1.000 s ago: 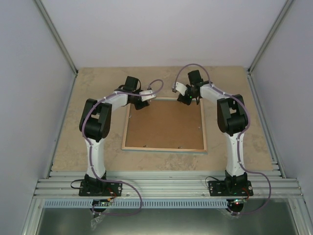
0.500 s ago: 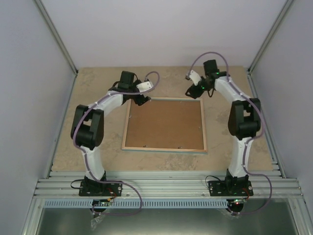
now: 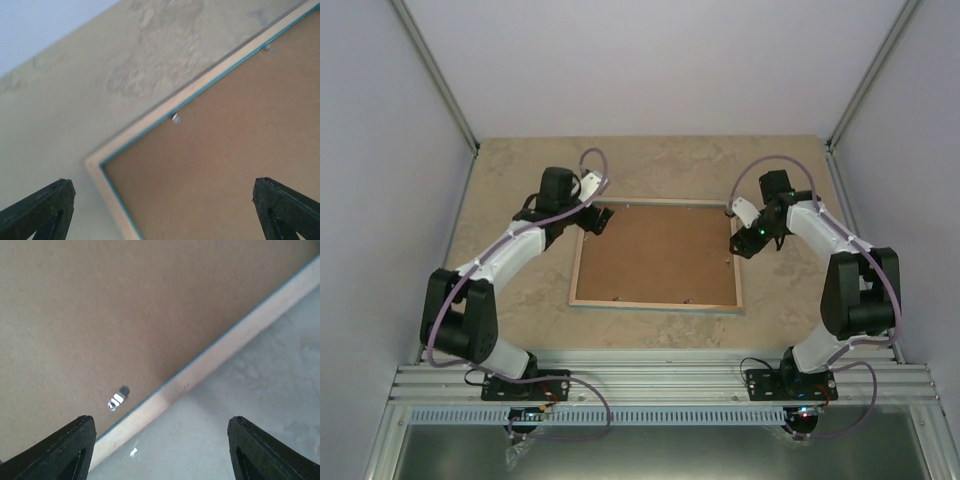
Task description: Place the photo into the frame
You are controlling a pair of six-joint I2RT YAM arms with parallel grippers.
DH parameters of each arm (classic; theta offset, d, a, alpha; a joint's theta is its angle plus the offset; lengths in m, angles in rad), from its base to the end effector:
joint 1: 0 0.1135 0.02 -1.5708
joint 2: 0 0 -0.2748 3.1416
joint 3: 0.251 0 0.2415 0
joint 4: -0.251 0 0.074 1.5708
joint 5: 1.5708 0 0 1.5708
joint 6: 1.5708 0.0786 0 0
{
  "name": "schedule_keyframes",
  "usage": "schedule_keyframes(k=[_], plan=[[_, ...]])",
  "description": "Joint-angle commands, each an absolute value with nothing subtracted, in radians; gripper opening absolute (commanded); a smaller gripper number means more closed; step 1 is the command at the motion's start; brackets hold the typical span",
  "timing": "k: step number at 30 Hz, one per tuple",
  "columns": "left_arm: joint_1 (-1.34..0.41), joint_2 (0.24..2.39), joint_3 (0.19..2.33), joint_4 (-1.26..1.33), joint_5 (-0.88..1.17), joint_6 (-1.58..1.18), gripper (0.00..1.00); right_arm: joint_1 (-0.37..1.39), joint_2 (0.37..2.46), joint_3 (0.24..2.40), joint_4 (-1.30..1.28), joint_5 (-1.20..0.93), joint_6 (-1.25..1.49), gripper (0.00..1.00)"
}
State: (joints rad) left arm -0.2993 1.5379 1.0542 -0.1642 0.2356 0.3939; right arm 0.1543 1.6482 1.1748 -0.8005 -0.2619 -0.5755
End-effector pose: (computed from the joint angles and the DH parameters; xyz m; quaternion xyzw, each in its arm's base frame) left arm 0.3442 -0.1254 0.2417 0.3513 0.8185 -0.0842 0.4466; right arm 0.3137 0.0694 0.1908 -0.3679 0.9091 0.0956 0.1704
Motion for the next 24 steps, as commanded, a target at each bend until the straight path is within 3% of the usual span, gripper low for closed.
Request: schedule_keyframes(k=[1,11,24], plan=[[-0.3,1.427,0.938,-0.147,0.013,0.151,0.99,0.152,1.599,1.124,-0.805,-0.192,-0.415,0.74],[-0.17,1.369,0.845,-0.215,0.02,0.01,0.99,0.152,1.681,1.083,-0.772,-0.264,-0.166,0.79],[-0.169,1.357,0.804,-0.173,-0.049,-0.028,0.99,0.167,1.794,1.11,-0.756,-0.279,-0.035,0.66]])
